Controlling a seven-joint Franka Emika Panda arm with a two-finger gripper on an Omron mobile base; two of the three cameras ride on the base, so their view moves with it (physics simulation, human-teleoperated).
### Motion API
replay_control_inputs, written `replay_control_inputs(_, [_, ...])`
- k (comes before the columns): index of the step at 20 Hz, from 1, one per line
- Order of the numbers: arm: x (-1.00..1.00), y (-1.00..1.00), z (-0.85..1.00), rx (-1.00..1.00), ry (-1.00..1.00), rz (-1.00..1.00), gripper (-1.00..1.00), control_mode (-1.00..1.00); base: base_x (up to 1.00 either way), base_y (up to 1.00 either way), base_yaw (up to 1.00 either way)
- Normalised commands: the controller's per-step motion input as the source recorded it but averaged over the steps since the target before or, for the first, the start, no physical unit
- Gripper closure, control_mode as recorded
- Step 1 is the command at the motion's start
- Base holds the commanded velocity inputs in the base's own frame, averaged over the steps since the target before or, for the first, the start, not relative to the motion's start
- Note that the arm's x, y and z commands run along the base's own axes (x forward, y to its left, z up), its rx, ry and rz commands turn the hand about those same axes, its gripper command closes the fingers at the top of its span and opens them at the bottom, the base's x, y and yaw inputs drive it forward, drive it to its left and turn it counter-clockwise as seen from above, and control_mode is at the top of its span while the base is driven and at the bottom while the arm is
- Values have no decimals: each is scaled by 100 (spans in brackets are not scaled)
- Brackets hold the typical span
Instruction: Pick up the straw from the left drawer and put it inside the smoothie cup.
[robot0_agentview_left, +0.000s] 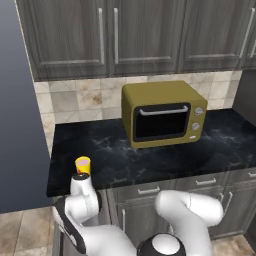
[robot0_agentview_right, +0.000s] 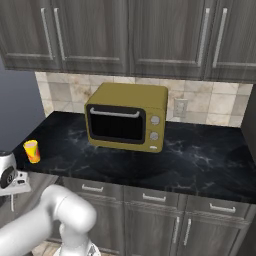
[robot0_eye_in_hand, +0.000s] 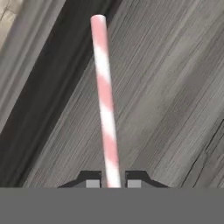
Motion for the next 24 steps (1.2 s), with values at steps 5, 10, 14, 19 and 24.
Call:
replay_control_inputs(5, [-57, -3, 100, 0, -17, 0, 100, -100, 0, 0, 0])
replay_control_inputs(10, [-45, -22, 100, -2, -24, -2, 100, -100, 0, 0, 0])
replay_control_inputs(14, [-15, -42, 100, -1, -35, -6, 100, -100, 0, 0, 0])
replay_control_inputs(19, [0, -43, 100, 0, -41, -10, 100, -100, 0, 0, 0])
replay_control_inputs(24, [0, -37, 97, 0, -41, -11, 100, -100, 0, 0, 0])
